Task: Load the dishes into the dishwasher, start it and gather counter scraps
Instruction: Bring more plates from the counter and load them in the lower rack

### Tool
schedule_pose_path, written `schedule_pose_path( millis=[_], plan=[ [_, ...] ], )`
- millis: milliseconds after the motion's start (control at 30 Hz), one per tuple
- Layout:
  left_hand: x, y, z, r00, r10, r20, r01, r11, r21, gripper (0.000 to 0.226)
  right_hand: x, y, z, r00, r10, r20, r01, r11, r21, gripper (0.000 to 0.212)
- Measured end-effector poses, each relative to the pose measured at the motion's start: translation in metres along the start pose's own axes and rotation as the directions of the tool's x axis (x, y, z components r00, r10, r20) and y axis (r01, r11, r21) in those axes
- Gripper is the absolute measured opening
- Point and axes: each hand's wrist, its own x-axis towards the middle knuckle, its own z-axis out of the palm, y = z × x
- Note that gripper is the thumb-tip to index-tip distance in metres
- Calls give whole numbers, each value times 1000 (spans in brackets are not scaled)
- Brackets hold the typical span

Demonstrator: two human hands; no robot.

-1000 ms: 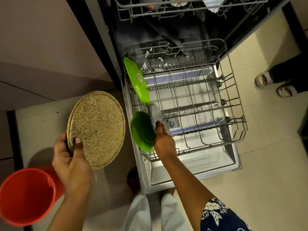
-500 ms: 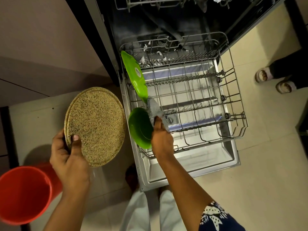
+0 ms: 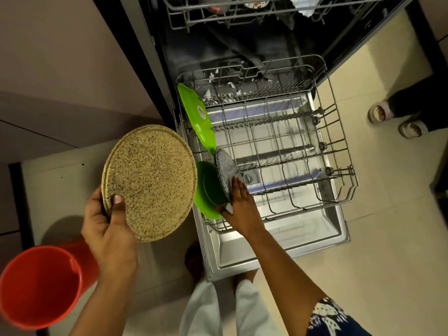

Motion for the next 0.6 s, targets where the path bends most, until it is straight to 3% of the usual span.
schedule_pose_path(
  millis=[67,167,200,267,300,367,433,500,600],
  plan=[
    [-6,8,1,1000,3,-14,-4,1000,-22,30,-13,-7,-11,997,53,-51,-41,977,208,90],
    [-17,19,4,1000,-3,-13,2,998,-69,29,-33,-17,-29,969,218,-116,-105,789,605,84],
    [-22,22,7,1000,-7,1,7,997,-82,26,-38,-19,-35,966,248,-67,-120,665,737,82],
    [-33,28,18,998,-35,46,39,994,-105,18,-43,-21,-47,963,255,85,-165,313,935,80],
    [-38,29,26,996,-54,67,61,991,-120,16,-42,-21,-54,958,242,152,-193,156,969,76],
    [-51,27,47,991,-94,98,109,981,-162,17,-44,-19,-74,948,208,242,-238,-46,970,72],
    [-59,21,68,979,-145,143,167,972,-163,18,-47,-9,-94,952,203,228,-205,-130,970,77],
    [-62,6,86,951,-204,233,218,975,-38,25,-49,4,-117,954,255,156,-124,-139,982,73],
    [-65,-26,110,883,-344,320,248,920,304,47,-53,30,-149,914,404,-32,24,25,999,29]
  ],
)
